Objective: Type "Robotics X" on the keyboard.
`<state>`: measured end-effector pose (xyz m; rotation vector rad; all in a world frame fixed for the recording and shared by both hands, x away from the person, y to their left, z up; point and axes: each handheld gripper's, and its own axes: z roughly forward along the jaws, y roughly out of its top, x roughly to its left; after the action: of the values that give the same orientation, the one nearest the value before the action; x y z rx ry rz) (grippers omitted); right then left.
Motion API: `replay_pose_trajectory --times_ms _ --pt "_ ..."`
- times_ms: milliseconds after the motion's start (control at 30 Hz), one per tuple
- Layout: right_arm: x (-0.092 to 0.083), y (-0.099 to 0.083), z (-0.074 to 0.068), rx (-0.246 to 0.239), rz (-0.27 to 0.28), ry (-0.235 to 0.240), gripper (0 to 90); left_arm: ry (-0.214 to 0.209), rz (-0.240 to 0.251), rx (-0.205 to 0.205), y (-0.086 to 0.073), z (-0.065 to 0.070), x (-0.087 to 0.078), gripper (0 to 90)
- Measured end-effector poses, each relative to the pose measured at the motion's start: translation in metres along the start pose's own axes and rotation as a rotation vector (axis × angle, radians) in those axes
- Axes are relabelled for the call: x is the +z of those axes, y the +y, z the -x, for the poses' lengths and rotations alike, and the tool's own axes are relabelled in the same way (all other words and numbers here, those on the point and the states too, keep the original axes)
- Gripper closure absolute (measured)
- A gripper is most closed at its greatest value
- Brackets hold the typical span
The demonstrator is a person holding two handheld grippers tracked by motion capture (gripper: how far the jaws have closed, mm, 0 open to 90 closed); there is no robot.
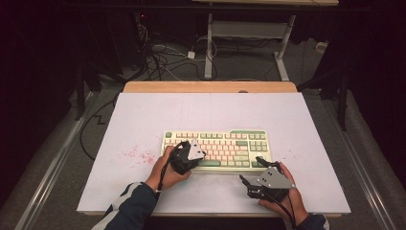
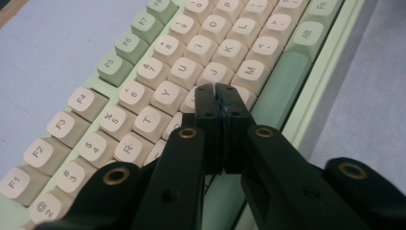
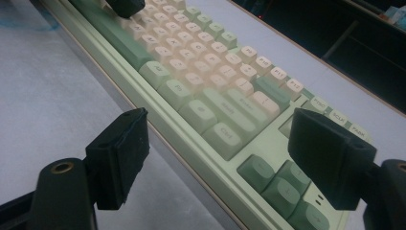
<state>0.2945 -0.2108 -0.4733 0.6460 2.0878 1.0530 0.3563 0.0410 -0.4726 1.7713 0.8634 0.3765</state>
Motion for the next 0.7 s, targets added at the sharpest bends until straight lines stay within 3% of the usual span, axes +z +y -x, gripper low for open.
replay_pose_trajectory --times_ms 167,267,700 --pt "0.0004 -0.0001 0.0005 0.002 -0.006 -0.007 22.9 0.004 0.002 0.004 -0.0004 0.0005 0.0007 85.8" --pt "0.0008 -0.0001 -0.0002 0.0 -0.012 -0.004 22.9 0.006 -0.022 0.012 -0.0025 0.0007 0.0025 86.5" --pt "0.0009 -0.0002 0.0003 -0.001 -0.013 -0.004 22.9 0.012 0.024 0.019 0.0018 -0.0013 -0.0033 83.3"
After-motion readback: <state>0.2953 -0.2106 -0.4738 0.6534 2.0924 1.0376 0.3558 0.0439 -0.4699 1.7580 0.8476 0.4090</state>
